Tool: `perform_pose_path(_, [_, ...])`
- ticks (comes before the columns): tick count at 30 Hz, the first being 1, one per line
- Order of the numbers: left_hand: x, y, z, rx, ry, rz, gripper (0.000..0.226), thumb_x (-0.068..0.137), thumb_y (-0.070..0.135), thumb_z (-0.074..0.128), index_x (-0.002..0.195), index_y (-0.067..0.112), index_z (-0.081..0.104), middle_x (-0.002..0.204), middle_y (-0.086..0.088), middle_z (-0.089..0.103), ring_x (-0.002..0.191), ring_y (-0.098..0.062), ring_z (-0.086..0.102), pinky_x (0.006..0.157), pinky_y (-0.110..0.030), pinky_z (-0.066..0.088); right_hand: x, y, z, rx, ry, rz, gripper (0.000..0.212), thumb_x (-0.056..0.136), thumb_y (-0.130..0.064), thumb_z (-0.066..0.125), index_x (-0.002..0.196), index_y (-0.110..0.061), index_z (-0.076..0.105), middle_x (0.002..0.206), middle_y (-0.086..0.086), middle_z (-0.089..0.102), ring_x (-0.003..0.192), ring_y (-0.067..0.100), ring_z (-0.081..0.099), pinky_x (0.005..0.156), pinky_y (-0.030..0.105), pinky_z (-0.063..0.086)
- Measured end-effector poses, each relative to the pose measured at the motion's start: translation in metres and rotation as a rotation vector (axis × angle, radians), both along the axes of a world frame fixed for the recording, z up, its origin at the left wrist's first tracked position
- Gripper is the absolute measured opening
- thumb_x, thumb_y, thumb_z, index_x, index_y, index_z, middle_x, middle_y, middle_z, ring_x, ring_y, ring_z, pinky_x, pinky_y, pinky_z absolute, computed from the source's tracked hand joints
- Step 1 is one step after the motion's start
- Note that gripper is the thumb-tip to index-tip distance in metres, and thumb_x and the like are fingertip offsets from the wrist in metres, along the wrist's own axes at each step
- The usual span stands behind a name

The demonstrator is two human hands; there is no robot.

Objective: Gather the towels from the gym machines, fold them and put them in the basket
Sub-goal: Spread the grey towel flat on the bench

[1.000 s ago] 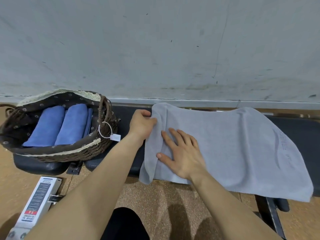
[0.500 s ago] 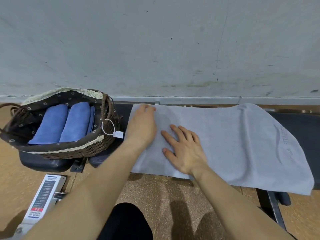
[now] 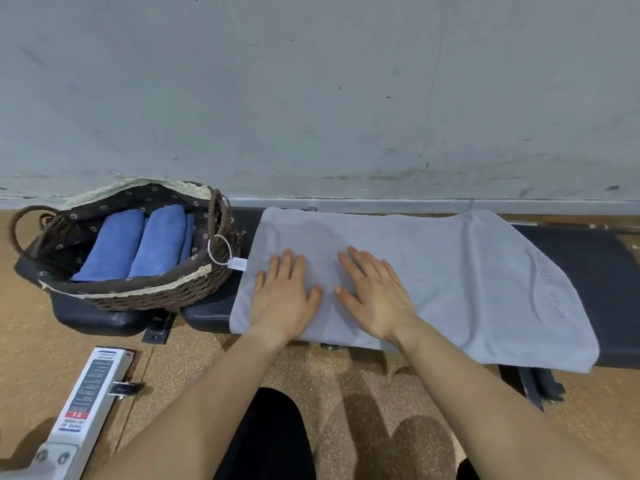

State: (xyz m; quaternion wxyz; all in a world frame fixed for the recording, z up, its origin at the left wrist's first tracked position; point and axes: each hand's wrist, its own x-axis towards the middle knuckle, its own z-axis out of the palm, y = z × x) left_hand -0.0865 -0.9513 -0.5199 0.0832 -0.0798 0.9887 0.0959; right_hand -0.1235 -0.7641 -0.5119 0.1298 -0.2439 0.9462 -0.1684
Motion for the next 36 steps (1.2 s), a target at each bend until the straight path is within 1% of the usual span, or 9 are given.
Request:
perform_pose_path(6, [-0.039,0.103,0.013,0.126,0.064,-0.232,0.067,0.1,0.046,0.038,0.157,0.018,0.018,0.166,-0.003,0.013,0.152,-0.022,0.013,0.122,-0.042,0.017,-0.015,0.118,0.017,-0.037,0.075,-0.393,0.064,0.095,-0.05,0.038,0.151,-0.019,0.038,0.154,0.004,0.039,0.14,0.031,0.034,0.115,0.04,0.027])
perform_pose_path(9, [-0.059,0.17,0.012,0.226,0.076,-0.346,0.064,0.1,0.04,0.043,0.156,0.015,0.024,0.164,-0.006,0.019,0.151,-0.022,0.019,0.121,-0.039,0.019,-0.02,0.19,0.019,-0.007,0.109,-0.588,0.053,0.099,-0.035,0.049,0.148,-0.015,0.042,0.149,0.011,0.043,0.135,0.036,0.036,0.11,0.046,0.032])
perform_pose_path(14, [-0.09,0.253,0.005,0.313,0.103,-0.422,0.055,0.103,0.033,0.038,0.155,0.017,0.028,0.164,-0.003,0.021,0.151,-0.019,0.018,0.122,-0.032,0.013,-0.031,0.27,0.021,0.029,0.022,-0.834,0.053,0.101,-0.027,0.044,0.152,-0.017,0.034,0.153,0.013,0.035,0.137,0.039,0.032,0.105,0.048,0.037])
perform_pose_path(17, [-0.108,0.281,-0.005,0.245,0.097,-0.474,0.058,0.101,0.04,0.039,0.155,0.024,0.026,0.165,0.001,0.015,0.153,-0.018,0.009,0.123,-0.037,0.007,-0.044,0.287,0.015,0.051,-0.052,-0.863,0.057,0.099,-0.038,0.048,0.151,-0.019,0.035,0.15,0.011,0.038,0.135,0.037,0.035,0.103,0.049,0.04])
perform_pose_path(19, [-0.114,0.289,-0.015,0.234,0.108,-0.525,0.06,0.096,0.044,0.046,0.153,0.029,0.031,0.165,0.003,0.016,0.153,-0.018,0.008,0.123,-0.038,0.005,-0.054,0.289,0.012,0.069,-0.037,-0.849,0.054,0.095,-0.048,0.053,0.141,-0.019,0.047,0.137,0.009,0.049,0.126,0.033,0.045,0.099,0.048,0.045])
perform_pose_path(21, [-0.115,0.289,-0.024,0.282,0.13,-0.538,0.061,0.091,0.047,0.054,0.148,0.034,0.04,0.164,0.004,0.021,0.152,-0.019,0.013,0.121,-0.039,0.006,-0.065,0.286,0.01,0.058,-0.018,-0.807,0.036,0.092,-0.046,0.058,0.118,-0.022,0.059,0.118,0.004,0.058,0.11,0.029,0.055,0.089,0.045,0.051])
perform_pose_path(24, [-0.113,0.285,-0.033,0.34,0.178,-0.53,0.059,0.086,0.049,0.059,0.143,0.038,0.048,0.162,0.007,0.026,0.151,-0.017,0.018,0.12,-0.038,0.008,-0.078,0.279,0.012,-0.023,-0.035,-0.789,0.015,0.09,-0.034,0.055,0.094,-0.02,0.056,0.098,0.001,0.06,0.088,0.026,0.059,0.072,0.039,0.051])
perform_pose_path(30, [-0.113,0.286,-0.033,0.223,0.174,-0.613,0.064,0.088,0.061,0.048,0.149,0.044,0.035,0.164,0.012,0.015,0.152,-0.013,0.008,0.122,-0.044,0.003,-0.089,0.274,0.026,-0.391,-0.215,-0.835,0.015,0.091,-0.03,0.055,0.099,-0.016,0.054,0.091,0.0,0.063,0.082,0.017,0.058,0.067,0.032,0.046])
perform_pose_path(36, [-0.111,0.283,-0.034,0.207,0.157,-0.65,0.062,0.088,0.068,0.042,0.147,0.053,0.03,0.165,0.013,0.009,0.153,-0.015,0.003,0.122,-0.048,0.0,-0.107,0.275,0.032,-0.612,-0.234,-0.921,0.026,0.097,-0.024,0.055,0.116,-0.01,0.067,0.106,0.001,0.067,0.105,0.02,0.061,0.087,0.032,0.047])
